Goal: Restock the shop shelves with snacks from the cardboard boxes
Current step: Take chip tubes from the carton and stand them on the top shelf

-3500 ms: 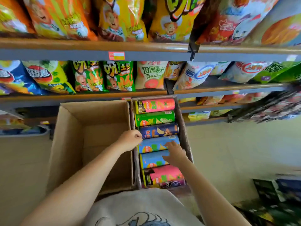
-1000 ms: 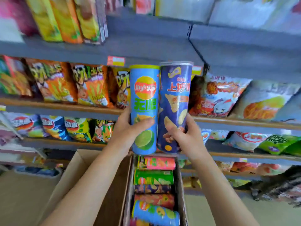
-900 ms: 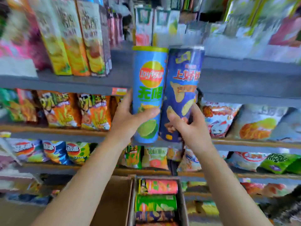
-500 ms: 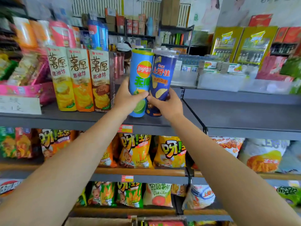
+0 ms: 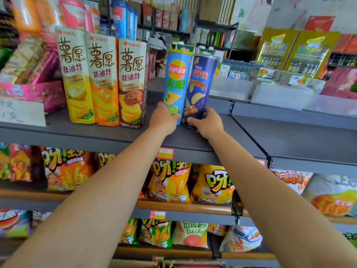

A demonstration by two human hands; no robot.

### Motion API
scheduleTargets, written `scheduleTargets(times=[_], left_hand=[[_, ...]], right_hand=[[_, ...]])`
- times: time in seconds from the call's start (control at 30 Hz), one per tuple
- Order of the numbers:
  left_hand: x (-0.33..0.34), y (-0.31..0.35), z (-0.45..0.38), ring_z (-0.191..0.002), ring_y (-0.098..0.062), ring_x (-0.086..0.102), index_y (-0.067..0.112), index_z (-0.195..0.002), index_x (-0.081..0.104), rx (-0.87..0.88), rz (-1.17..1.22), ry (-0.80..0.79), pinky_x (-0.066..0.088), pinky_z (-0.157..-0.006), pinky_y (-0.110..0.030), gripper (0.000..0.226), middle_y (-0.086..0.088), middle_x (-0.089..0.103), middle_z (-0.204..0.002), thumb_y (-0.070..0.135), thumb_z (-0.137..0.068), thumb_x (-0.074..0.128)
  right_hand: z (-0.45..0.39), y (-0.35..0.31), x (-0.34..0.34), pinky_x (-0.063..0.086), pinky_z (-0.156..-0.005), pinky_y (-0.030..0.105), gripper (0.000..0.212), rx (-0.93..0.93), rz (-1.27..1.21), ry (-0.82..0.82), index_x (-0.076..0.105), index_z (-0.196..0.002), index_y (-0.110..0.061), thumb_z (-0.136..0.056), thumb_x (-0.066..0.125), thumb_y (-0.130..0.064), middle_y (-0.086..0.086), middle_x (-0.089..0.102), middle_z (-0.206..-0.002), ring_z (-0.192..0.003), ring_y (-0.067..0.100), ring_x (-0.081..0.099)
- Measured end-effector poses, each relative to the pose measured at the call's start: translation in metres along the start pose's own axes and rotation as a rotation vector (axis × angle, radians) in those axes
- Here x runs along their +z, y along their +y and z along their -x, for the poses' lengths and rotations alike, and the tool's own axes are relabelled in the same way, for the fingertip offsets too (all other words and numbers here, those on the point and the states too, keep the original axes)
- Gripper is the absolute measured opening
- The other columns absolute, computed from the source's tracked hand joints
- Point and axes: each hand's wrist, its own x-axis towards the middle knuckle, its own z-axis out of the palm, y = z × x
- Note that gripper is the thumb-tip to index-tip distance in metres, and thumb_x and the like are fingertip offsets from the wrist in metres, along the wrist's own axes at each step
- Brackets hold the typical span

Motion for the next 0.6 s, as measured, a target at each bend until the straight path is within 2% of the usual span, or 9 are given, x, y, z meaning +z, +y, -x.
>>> scheduleTargets(times=[0.13,0.23,0.3,0.33,0.4,0.43,0.5,0.53,0.6], left_hand=[[0.002,0.003,-0.001,-0.129,-0.037,0.048,0.002,-0.143,0.031,-0.031,-0.061,0.007,0.042,-0.093,-0.038,0.063,-0.019,0.048,-0.143,0.03,-0.096,0.062],[-0.003,0.008,0.006,-0.135,-0.037,0.043,0.0,-0.154,0.014,-0.05,-0.11,-0.031,0.039,-0.1,-0.039,0.076,-0.02,0.04,-0.151,0.026,-0.098,0.058],[-0.008,0.009,0.02,-0.133,-0.036,0.045,0.003,-0.152,0.019,-0.024,-0.115,-0.061,0.041,-0.099,-0.038,0.075,-0.019,0.041,-0.149,0.026,-0.095,0.062],[-0.011,0.008,0.033,-0.13,-0.034,0.048,0.006,-0.148,0.027,0.028,-0.101,-0.07,0.042,-0.097,-0.038,0.07,-0.016,0.044,-0.145,0.027,-0.092,0.064],[-0.016,0.002,0.075,-0.123,-0.024,0.053,0.012,-0.141,0.042,0.216,-0.027,-0.042,0.045,-0.097,-0.035,0.057,-0.009,0.05,-0.137,0.027,-0.091,0.064],[-0.018,-0.003,0.104,-0.116,-0.016,0.056,0.014,-0.137,0.049,0.32,0.053,-0.003,0.047,-0.096,-0.031,0.048,-0.005,0.054,-0.131,0.023,-0.092,0.063],[-0.016,-0.021,0.161,-0.093,-0.008,0.062,0.014,-0.119,0.066,0.458,0.243,0.062,0.052,-0.079,-0.024,0.027,-0.001,0.065,-0.109,0.012,-0.094,0.059],[-0.011,-0.034,0.188,-0.083,-0.011,0.063,0.015,-0.109,0.07,0.452,0.308,0.04,0.052,-0.071,-0.024,0.021,0.0,0.068,-0.096,0.01,-0.094,0.057],[0.012,-0.073,0.232,-0.072,-0.015,0.065,0.021,-0.097,0.071,0.278,0.369,-0.114,0.052,-0.066,-0.03,0.019,0.0,0.068,-0.08,0.013,-0.097,0.054]], right_hand=[[0.003,0.001,-0.001,0.057,-0.088,0.048,0.06,0.028,-0.01,-0.006,0.054,-0.126,-0.016,-0.075,0.08,-0.034,0.003,0.068,-0.12,-0.097,0.031,0.07],[0.015,-0.009,-0.009,0.058,-0.085,0.044,0.073,0.063,-0.047,-0.02,0.044,-0.142,-0.014,-0.079,0.078,-0.027,0.004,0.066,-0.108,-0.089,0.028,0.07],[0.042,-0.021,-0.021,0.059,-0.072,0.036,0.078,0.091,-0.173,-0.034,0.031,-0.152,-0.013,-0.087,0.072,-0.018,-0.002,0.056,-0.093,-0.076,0.023,0.066],[0.061,-0.025,-0.027,0.057,-0.065,0.033,0.073,0.07,-0.25,-0.045,0.031,-0.152,-0.015,-0.09,0.07,-0.015,-0.004,0.053,-0.096,-0.074,0.022,0.065],[0.109,-0.025,-0.038,0.056,-0.058,0.029,0.05,-0.071,-0.352,-0.011,0.046,-0.137,-0.021,-0.093,0.066,-0.013,-0.007,0.054,-0.109,-0.073,0.025,0.068],[0.135,-0.017,-0.042,0.055,-0.058,0.029,0.038,-0.165,-0.382,0.02,0.052,-0.127,-0.022,-0.093,0.065,-0.01,-0.009,0.056,-0.108,-0.073,0.027,0.068],[0.186,0.012,-0.043,0.051,-0.057,0.031,0.018,-0.246,-0.456,0.024,0.062,-0.109,-0.016,-0.095,0.06,-0.004,-0.005,0.063,-0.094,-0.066,0.026,0.064],[0.211,0.031,-0.038,0.05,-0.057,0.033,0.013,-0.214,-0.482,-0.008,0.064,-0.103,-0.013,-0.096,0.058,-0.003,0.002,0.065,-0.085,-0.062,0.022,0.061],[0.256,0.085,-0.018,0.052,-0.058,0.037,0.013,-0.047,-0.466,-0.102,0.067,-0.094,-0.011,-0.099,0.055,-0.006,0.011,0.065,-0.073,-0.059,0.018,0.059]])
